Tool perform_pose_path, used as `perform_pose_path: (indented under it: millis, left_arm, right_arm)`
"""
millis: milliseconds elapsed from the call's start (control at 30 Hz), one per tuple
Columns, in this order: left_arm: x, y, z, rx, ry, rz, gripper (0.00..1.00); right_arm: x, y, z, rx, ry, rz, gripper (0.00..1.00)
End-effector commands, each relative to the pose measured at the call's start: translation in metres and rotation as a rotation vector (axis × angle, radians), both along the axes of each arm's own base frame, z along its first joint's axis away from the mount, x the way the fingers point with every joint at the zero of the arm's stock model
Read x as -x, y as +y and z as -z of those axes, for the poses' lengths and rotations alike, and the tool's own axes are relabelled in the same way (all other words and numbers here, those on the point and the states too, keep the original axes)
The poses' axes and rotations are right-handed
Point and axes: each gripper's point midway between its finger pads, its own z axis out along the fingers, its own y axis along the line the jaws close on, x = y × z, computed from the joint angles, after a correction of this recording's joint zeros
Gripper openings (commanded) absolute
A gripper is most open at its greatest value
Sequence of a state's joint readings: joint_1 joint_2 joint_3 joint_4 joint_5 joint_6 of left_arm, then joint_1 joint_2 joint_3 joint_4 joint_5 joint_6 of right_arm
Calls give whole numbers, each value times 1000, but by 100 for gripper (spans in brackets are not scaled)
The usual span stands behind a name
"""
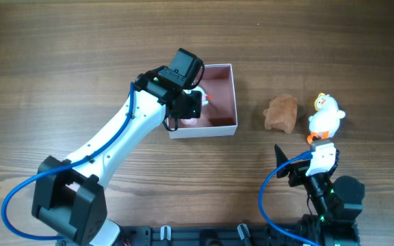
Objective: Pack container
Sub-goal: 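Carry the pink figurine into the box beside the truck and release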
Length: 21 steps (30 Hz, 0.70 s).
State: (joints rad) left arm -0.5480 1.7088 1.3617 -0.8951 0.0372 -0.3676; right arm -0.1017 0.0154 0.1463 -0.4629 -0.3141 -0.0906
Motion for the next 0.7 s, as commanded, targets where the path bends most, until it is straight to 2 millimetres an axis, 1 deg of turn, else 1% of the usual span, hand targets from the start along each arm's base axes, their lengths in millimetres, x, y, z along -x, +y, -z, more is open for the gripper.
perform_pose_path:
  millis: [0,100,200,333,433,500,533,567,667]
  left_arm:
    - [-4,1,-1,-8,-7,-61,4]
    - [-1,3,0,-22,0,-36,6]
    - [3,5,4,-47,6,15,5]
    - [5,21,13,-130,5,14,4]
    - [5,22,16,-172,-9,155,4]
    - [6,22,18,-188,-11,205,4]
    - [6,22,19,-192,-9,219,5]
    - [6,22,22,-197,-1,224,8]
    - [6,22,27,-203,11,226,11]
  right_arm:
    - [0,2,-2,-17,-7,-7,99]
    - [0,2,-2,-17,-7,-7,100]
    - [0,2,-2,-17,-7,-7,99]
    - [0,2,-2,-17,-7,-7,100]
    - [0,2,-2,-17,-6,-7,99]
    - [0,2,-2,-17,-7,-7,99]
    - [0,2,-2,-17,-6,-7,100]
    - [0,2,-2,-17,-7,-7,100]
    - [0,2,-2,-17,-6,-7,100]
